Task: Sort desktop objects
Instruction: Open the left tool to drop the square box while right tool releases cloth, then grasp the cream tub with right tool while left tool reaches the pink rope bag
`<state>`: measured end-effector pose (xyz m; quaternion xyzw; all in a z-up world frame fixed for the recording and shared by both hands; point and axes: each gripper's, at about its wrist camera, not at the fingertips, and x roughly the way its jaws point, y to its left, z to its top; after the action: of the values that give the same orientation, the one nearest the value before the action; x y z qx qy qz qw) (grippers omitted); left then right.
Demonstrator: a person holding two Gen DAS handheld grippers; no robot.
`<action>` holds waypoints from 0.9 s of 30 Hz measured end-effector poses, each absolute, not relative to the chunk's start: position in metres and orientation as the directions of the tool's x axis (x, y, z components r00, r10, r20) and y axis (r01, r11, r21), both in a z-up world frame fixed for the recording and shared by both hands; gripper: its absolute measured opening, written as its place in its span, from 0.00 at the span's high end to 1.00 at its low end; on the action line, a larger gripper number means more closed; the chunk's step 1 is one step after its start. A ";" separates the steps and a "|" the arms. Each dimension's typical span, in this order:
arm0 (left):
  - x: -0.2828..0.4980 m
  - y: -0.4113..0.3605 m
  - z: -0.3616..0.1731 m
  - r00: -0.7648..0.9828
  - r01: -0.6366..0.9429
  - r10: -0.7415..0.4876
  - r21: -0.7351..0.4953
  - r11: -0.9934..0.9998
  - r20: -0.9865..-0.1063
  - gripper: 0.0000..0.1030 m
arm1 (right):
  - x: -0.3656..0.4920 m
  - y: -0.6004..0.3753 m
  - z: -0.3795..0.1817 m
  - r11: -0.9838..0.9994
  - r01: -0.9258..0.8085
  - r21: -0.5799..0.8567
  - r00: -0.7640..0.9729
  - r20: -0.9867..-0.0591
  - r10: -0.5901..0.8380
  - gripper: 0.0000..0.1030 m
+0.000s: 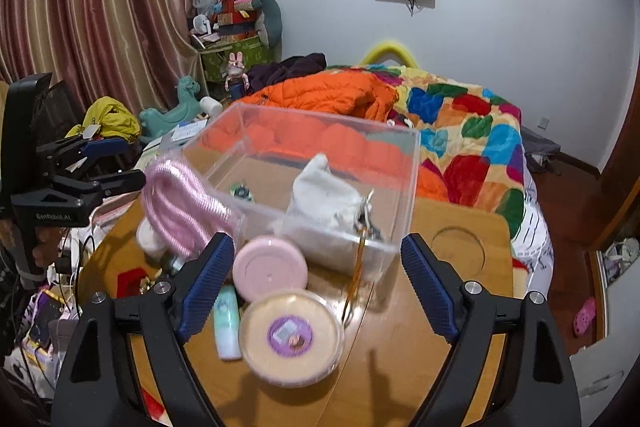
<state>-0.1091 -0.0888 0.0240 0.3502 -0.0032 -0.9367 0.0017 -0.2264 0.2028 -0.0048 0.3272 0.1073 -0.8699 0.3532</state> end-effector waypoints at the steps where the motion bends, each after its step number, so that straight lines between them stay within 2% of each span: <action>1: -0.107 -0.091 0.021 -0.749 0.003 -0.003 0.001 -1.000 -0.662 0.17 | -0.225 0.204 -0.007 -0.729 0.682 0.048 -0.535 -0.647 -0.543 0.19; 6: -0.099 -0.095 0.008 -0.724 -0.001 0.024 -0.033 -0.999 -0.689 0.17 | -0.223 0.207 -0.016 -0.727 0.683 0.069 -0.513 -0.663 -0.545 0.19; 9: -0.100 -0.087 0.002 -0.708 -0.055 0.089 -0.071 -0.996 -0.700 0.17 | -0.221 0.208 -0.020 -0.731 0.677 0.083 -0.505 -0.671 -0.543 0.19; 16: -0.115 -0.056 -0.010 -0.684 -0.141 0.149 -0.070 -0.987 -0.714 0.17 | -0.209 0.215 -0.037 -0.699 0.702 0.135 -0.440 -0.689 -0.575 0.19; 21: -0.124 -0.039 -0.019 -0.678 -0.152 0.118 -0.019 -0.988 -0.725 0.17 | -0.196 0.216 -0.050 -0.690 0.719 0.077 -0.441 -0.717 -0.540 0.19; 27: -0.135 -0.035 -0.020 -0.670 -0.151 0.141 -0.052 -0.987 -0.728 0.17 | -0.206 0.212 -0.071 -0.700 0.709 0.091 -0.410 -0.753 -0.514 0.19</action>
<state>-0.1349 -0.0348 -0.0202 0.3979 -0.0062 -0.9139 -0.0800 -0.2065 0.2121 -0.0711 0.3993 0.1219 -0.8309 0.3679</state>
